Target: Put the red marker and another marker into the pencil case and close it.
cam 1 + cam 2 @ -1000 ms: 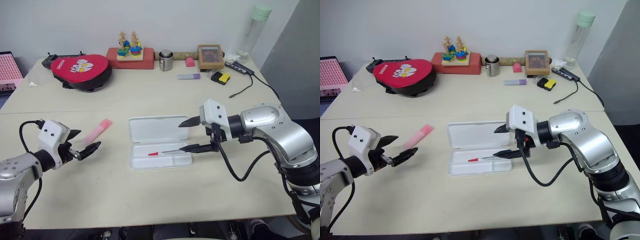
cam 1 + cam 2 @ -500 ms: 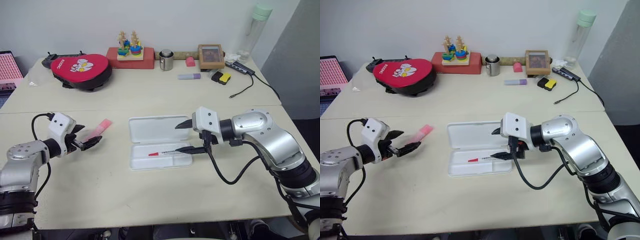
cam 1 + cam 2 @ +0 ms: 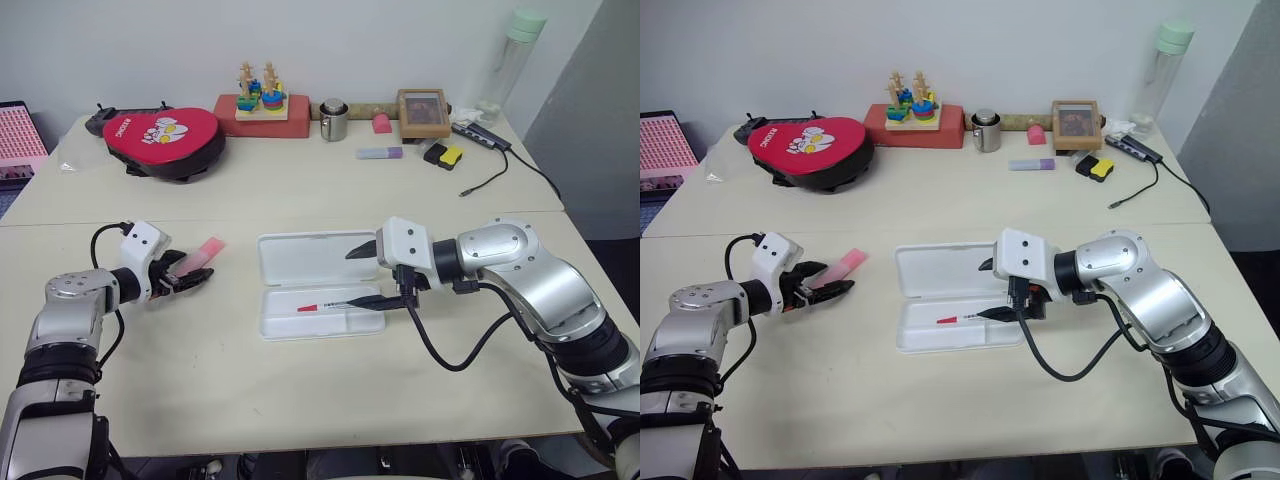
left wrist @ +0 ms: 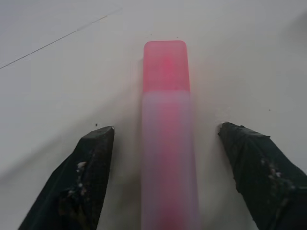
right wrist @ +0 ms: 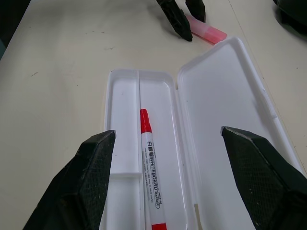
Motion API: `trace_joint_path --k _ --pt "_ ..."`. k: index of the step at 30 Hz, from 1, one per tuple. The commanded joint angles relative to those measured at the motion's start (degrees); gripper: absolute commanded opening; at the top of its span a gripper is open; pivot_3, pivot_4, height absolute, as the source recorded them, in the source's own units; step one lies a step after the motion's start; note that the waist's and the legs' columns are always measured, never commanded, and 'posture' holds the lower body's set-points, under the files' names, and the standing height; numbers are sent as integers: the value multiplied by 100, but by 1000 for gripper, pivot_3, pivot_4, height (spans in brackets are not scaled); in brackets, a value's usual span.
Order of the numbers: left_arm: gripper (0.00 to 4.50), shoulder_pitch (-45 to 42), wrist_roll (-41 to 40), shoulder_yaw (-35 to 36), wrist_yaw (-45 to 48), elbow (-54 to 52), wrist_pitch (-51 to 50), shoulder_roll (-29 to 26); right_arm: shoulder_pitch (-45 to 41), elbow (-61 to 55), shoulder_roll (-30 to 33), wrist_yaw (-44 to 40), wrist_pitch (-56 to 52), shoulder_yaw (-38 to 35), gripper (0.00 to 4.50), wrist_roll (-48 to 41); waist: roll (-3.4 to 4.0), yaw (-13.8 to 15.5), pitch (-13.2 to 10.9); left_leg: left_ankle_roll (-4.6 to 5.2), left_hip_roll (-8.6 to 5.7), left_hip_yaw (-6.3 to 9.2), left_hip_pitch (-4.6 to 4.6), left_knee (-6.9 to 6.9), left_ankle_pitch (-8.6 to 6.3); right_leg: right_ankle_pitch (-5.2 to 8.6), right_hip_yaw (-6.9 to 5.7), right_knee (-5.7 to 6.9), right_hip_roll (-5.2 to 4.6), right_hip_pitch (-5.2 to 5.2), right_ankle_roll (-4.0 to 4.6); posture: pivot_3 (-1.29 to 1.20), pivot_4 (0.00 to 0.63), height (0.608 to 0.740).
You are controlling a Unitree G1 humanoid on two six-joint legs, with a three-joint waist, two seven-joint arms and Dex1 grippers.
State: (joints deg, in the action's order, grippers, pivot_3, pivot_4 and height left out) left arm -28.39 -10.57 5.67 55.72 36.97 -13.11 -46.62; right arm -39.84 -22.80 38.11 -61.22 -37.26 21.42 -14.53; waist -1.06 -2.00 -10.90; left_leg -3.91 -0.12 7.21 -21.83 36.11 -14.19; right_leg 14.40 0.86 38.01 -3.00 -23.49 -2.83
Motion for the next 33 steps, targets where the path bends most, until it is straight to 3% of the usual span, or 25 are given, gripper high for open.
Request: trace_joint_path --k 1,8,10,16,20,27,33 --pt "2847 -41 98 -69 116 158 11 -22 -12 -182 45 18 156 -71 3683 62 0 0 0 0 0 1 1 0 0 2 -1 1 0 0 -3 0 150 740" --pt "1423 18 47 17 141 122 -3 -49 12 -162 44 14 200 -79 3683 71 0 -4 1 1 0 0 5 1 1 4 0 5 0 1 -7 0 150 740" --pt "1215 40 27 32 155 96 -46 -59 8 -158 35 11 206 -78 3683 72 0 -5 0 1 0 1 5 1 1 4 1 5 0 1 -6 0 150 740" --pt "1211 277 -73 155 139 -398 -120 -138 -35 -134 31 -13 185 -95 3683 45 0 -30 0 0 1 -1 4 1 1 1 2 4 0 0 -2 0 150 740" --pt "1211 1204 -636 636 470 -2502 -777 -612 -95 25 150 -138 212 -183 3683 9 -1 -112 0 0 2 -3 -2 -1 1 -9 6 1 -2 -2 15 0 150 740" --pt "1211 1811 -1376 1431 498 -4428 -1761 -1064 30 95 419 -322 153 -310 3683 -134 -3 -103 -1 0 2 6 -7 -4 1 6 -3 -3 -2 -4 -8 0 150 740" --pt "1211 2543 -1944 1637 866 -5798 -2399 -1399 152 76 580 -382 221 -318 3683 -102 -1 -112 -1 0 2 -5 0 -4 0 7 5 -6 -3 -1 -10 0 150 740"
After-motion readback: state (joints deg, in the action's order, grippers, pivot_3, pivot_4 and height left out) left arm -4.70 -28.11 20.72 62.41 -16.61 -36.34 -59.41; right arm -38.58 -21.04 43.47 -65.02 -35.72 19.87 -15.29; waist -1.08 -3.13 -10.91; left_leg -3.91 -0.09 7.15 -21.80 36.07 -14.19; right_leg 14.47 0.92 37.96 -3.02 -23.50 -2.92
